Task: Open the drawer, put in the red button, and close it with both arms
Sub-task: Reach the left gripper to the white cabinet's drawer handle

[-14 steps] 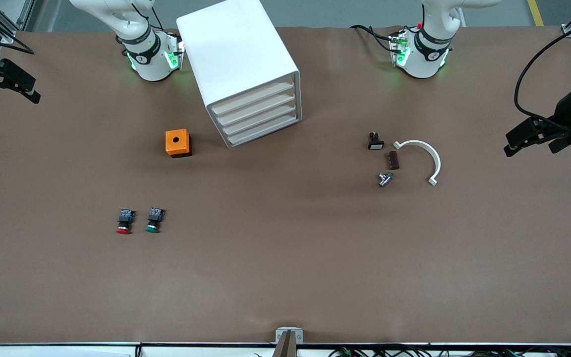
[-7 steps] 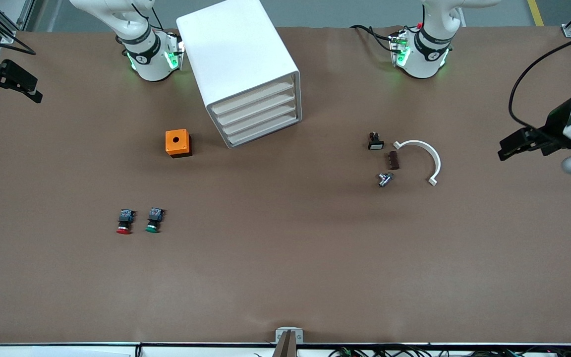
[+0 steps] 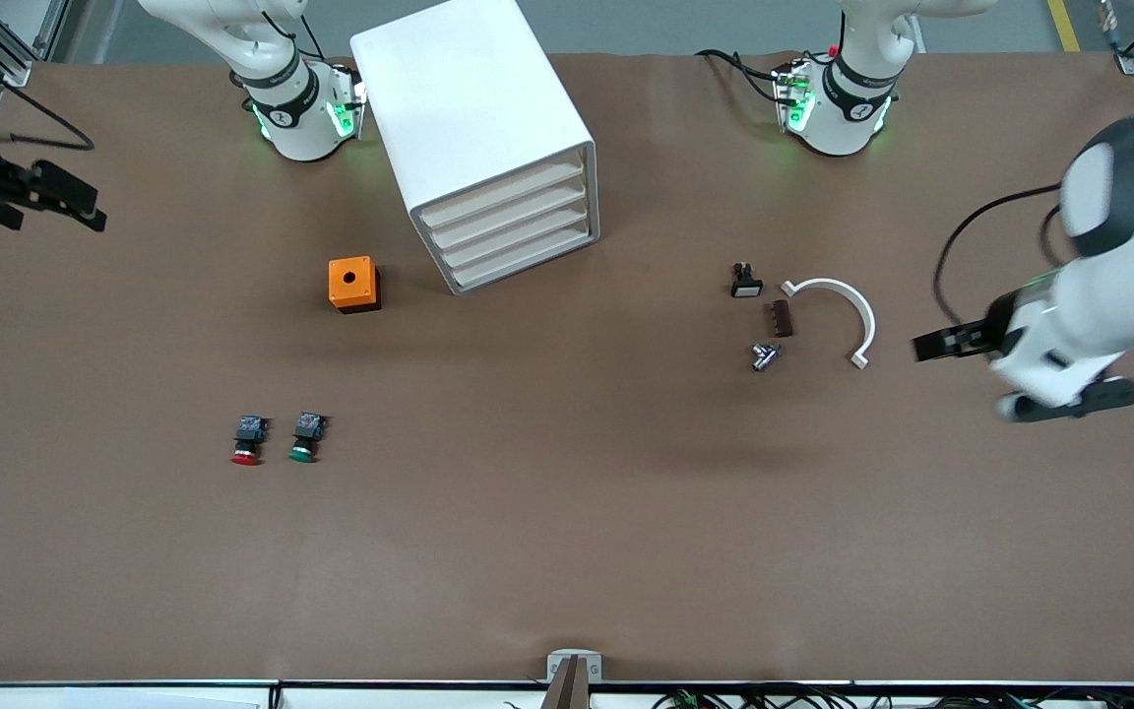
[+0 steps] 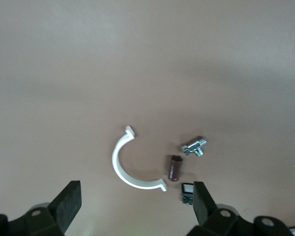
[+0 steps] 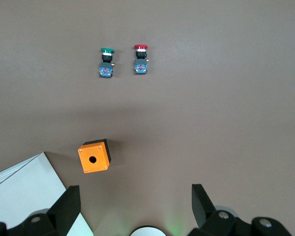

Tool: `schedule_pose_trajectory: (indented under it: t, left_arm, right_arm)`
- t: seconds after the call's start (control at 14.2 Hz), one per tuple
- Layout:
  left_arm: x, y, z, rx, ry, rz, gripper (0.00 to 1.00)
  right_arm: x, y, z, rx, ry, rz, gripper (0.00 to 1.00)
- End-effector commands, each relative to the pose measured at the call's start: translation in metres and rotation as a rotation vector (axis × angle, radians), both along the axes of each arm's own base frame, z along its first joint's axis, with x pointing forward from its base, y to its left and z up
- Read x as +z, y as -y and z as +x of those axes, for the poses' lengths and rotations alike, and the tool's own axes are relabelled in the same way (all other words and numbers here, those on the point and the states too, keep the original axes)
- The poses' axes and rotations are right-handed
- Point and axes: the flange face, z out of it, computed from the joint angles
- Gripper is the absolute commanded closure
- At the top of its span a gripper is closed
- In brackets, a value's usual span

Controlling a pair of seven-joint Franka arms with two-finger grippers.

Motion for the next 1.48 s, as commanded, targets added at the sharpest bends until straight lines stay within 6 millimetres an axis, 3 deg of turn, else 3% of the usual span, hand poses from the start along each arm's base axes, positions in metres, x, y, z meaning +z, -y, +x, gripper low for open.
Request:
schedule_pose_trajectory:
  t: [0.0, 0.14, 0.42, 0.56, 0.77, 1.05, 1.41]
  left_arm:
    - [-0.034, 0.062, -0.005, 0.058, -0.048, 0.068, 0.00]
    - [-0.055, 0.102, -0.014, 0.097, -0.072, 0.103, 0.00]
    - [-0.084, 0.174, -0.030, 0.259, -0.162, 0.046, 0.00]
    - [-0.098, 0.204, -0.028, 0.397, -0.240, 0.011, 0.00]
    - [-0.125, 0.255, -0.048, 0.591, -0.366, 0.060, 0.00]
    - [-0.139, 0.290, -0.054, 0.978, -0.608, 0.089, 0.00]
    - [-0.173, 0.325, -0.083, 1.211, -0.934, 0.303, 0.00]
  right_arm:
    - [-0.019, 0.008, 0.016, 0.000, -0.036, -0.009, 0.00]
    - [-0.035, 0.018, 0.025, -0.018, -0.064, -0.007, 0.00]
    - [-0.034, 0.022, 0.028, -0.026, -0.066, -0.010, 0.00]
    - [-0.035, 0.022, 0.028, -0.027, -0.066, -0.010, 0.00]
    - [-0.035, 0.019, 0.029, -0.024, -0.061, -0.011, 0.00]
    - [-0.036, 0.021, 0.031, -0.026, -0.053, -0.008, 0.00]
    - [-0.045, 0.014, 0.044, -0.020, -0.005, -0.001, 0.00]
